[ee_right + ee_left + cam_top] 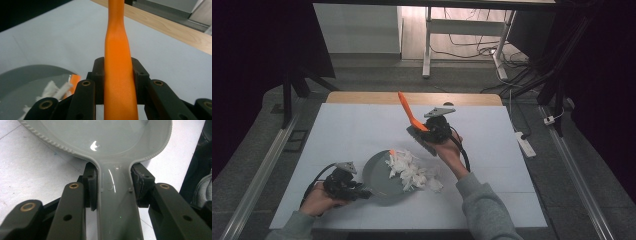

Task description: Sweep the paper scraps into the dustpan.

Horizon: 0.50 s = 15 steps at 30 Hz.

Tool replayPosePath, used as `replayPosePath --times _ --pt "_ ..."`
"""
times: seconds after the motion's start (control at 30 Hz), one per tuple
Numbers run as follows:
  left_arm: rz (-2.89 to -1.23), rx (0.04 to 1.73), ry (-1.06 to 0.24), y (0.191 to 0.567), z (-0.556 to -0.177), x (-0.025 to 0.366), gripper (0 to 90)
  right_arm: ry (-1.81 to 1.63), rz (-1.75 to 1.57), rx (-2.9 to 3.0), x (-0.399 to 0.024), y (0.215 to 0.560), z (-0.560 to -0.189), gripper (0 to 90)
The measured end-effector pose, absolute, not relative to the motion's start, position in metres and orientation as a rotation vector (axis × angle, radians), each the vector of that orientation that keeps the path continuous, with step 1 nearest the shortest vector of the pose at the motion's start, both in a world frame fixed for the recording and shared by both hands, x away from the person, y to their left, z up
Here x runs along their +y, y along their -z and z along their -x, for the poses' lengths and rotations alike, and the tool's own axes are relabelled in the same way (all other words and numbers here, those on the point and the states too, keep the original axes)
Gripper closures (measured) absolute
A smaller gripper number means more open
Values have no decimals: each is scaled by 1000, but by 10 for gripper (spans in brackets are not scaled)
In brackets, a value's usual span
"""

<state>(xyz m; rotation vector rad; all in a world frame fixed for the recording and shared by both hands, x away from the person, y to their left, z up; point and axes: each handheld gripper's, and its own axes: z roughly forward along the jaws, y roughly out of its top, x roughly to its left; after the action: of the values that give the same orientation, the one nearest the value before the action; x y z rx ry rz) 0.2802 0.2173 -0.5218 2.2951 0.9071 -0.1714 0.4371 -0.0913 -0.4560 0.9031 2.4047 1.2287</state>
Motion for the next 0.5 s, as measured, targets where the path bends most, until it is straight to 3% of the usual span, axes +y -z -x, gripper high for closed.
replayPosePath --times 0.23,0.5 --pt "-2291 910 172 522 -280 217 612 -1095 -933 2463 -78 485 -452 695" --pt "-2293 908 173 522 -280 217 611 -1065 -854 2539 -51 495 -438 696"
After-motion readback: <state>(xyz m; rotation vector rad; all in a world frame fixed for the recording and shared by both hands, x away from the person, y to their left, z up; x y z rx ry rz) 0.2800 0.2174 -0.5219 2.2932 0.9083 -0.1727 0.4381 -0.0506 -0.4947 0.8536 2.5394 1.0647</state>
